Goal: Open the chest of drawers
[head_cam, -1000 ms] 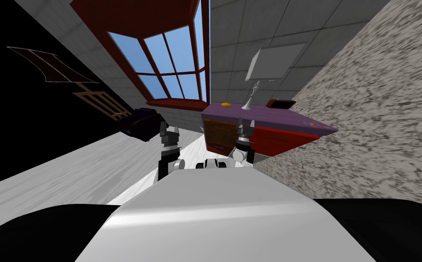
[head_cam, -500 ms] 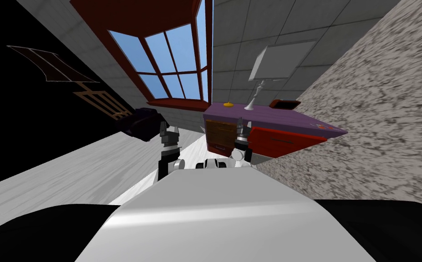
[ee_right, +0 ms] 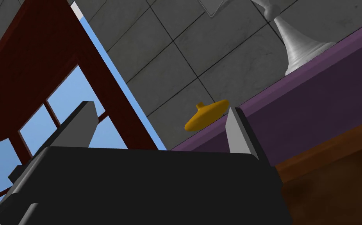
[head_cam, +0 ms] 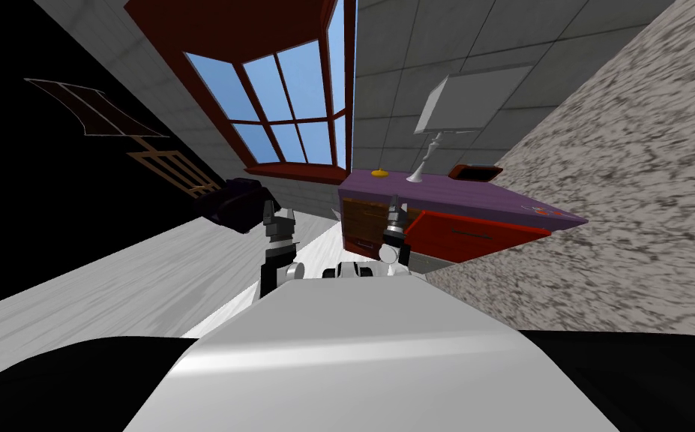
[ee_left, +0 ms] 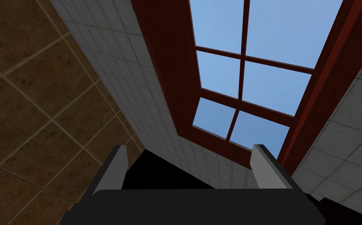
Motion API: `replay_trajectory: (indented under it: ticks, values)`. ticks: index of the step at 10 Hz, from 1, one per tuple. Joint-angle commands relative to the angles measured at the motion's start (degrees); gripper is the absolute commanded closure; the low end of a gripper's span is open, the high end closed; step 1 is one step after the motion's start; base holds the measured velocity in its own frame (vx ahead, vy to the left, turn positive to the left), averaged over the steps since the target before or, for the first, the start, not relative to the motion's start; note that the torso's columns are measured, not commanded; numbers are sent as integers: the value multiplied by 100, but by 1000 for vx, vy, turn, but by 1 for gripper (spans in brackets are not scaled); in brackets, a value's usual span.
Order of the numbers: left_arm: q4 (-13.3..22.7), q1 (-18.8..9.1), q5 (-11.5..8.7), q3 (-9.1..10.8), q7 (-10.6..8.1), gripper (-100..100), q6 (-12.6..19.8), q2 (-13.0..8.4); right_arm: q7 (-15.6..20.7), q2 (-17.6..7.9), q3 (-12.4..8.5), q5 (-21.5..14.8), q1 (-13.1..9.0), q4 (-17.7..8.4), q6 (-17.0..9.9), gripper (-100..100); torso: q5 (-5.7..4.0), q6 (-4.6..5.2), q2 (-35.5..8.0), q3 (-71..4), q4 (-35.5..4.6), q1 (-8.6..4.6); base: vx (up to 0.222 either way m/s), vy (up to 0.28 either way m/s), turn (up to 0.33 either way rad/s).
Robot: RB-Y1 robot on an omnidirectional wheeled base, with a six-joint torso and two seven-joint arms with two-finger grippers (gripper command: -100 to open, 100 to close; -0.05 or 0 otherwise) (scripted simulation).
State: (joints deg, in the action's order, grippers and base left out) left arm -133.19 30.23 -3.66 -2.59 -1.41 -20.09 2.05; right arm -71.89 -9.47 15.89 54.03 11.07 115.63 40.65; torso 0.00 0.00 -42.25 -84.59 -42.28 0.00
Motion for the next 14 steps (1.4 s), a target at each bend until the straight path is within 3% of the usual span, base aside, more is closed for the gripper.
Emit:
replay_trajectory:
  ticks: [1,3,14]
  values:
    - [0,0,0,0,0,0,0,0,-442,-15,120,308,-57,-200,132,-100,0,1,-2,0,0,-3,29,54,27]
    - [0,0,0,0,0,0,0,0,-596,-15,120,308,-57,-200,132,-100,0,1,-6,3,-1,-2,14,35,5]
    - [0,0,0,0,0,0,0,0,-2185,0,572,1275,-202,-1045,532,-100,2,0,-2,1,0,5,15,43,23]
